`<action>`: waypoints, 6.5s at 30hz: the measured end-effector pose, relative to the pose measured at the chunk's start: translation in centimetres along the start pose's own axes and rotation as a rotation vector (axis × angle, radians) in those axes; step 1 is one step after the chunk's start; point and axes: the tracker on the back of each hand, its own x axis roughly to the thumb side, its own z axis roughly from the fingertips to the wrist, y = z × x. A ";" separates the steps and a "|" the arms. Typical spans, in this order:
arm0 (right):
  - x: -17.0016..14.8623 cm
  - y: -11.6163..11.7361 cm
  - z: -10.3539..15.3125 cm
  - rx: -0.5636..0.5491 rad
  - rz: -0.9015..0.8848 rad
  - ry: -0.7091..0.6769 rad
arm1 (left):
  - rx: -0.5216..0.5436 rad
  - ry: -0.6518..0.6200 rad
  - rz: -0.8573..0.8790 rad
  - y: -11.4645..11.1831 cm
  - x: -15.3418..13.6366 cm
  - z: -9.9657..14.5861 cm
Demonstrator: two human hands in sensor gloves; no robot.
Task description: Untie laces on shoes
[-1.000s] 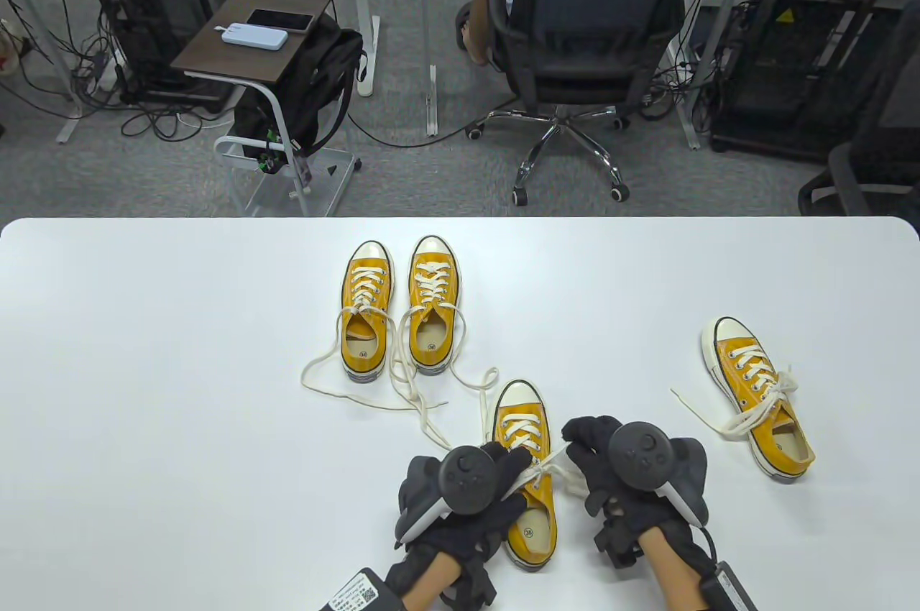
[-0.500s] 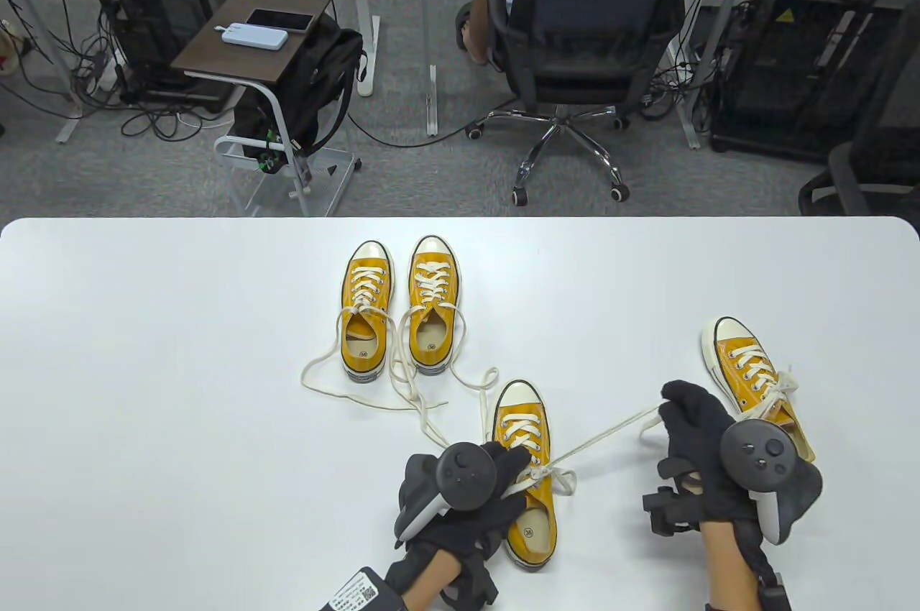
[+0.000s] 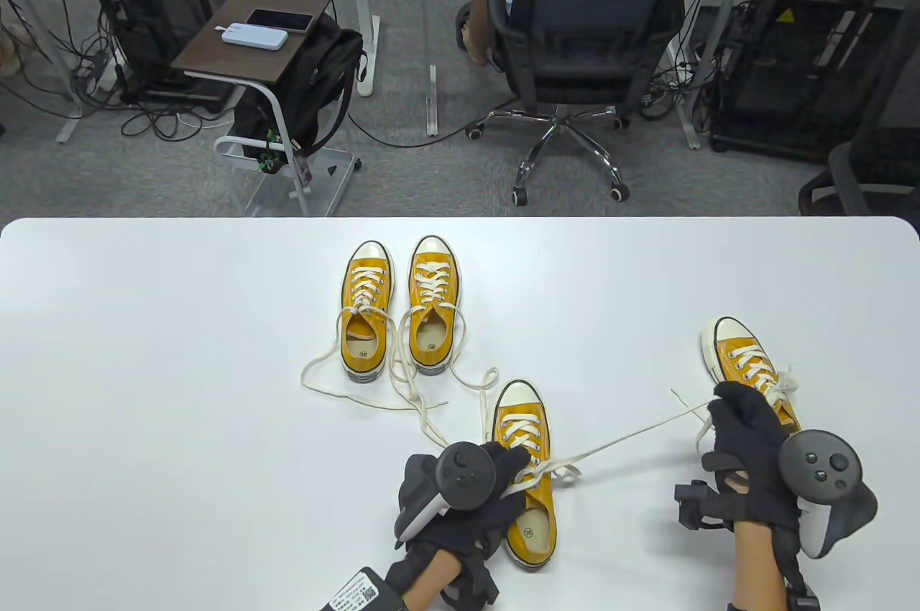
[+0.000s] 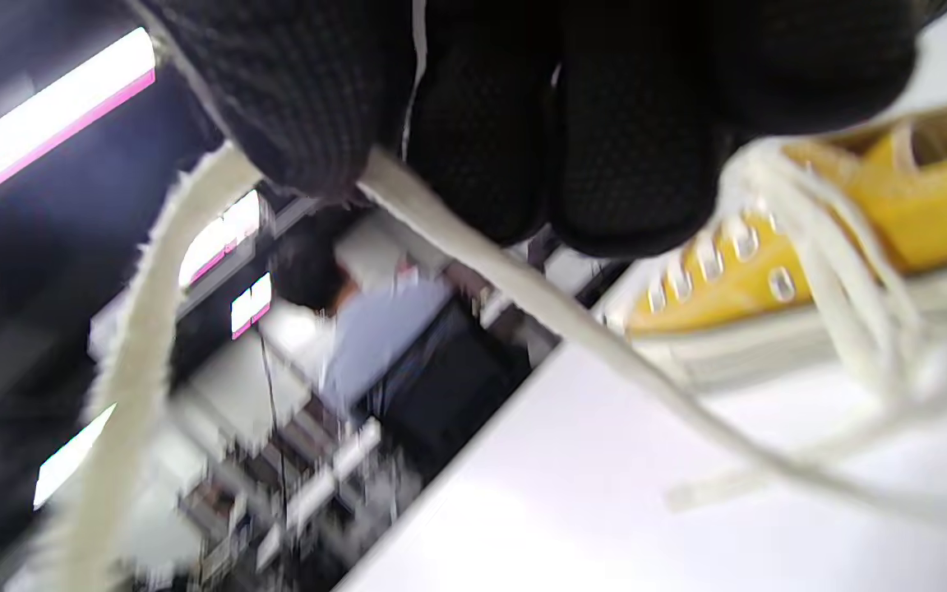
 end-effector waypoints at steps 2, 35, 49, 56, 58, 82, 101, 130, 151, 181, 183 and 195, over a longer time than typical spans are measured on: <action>0.4 1.5 -0.1 0.173 0.100 -0.010 | 0.000 -0.001 0.003 0.0 0.0 0.0; 7.2 12.6 7.4 0.792 0.500 -0.370 | 0.066 0.012 0.053 0.9 -0.3 0.3; 7.4 14.0 8.1 0.796 0.560 -0.357 | 0.301 0.105 0.295 9.8 -4.6 3.2; 7.1 13.9 7.9 0.809 0.543 -0.338 | 0.298 0.346 0.371 14.2 -9.8 5.5; 7.1 13.9 7.9 0.813 0.543 -0.333 | 0.335 0.410 0.266 14.7 -10.8 5.8; 7.4 11.0 6.2 0.491 0.239 -0.281 | 0.151 0.218 0.085 8.0 -5.6 1.6; 7.5 12.9 6.8 0.572 0.202 -0.314 | 0.126 0.000 0.141 1.9 -0.7 -0.4; 6.5 12.9 6.5 0.537 0.131 -0.247 | 0.176 0.061 0.227 1.3 -1.3 0.5; 6.5 13.9 6.9 0.568 0.214 -0.281 | 0.254 0.056 0.266 0.9 -1.3 0.9; 6.1 13.3 6.5 0.395 0.229 -0.304 | 0.333 0.088 0.383 1.2 -2.3 1.0; 6.0 13.2 6.4 0.389 0.229 -0.293 | 0.332 0.100 0.394 1.2 -2.5 1.0; 5.5 12.4 5.9 0.327 0.177 -0.228 | 0.369 0.163 0.443 1.7 -3.3 1.1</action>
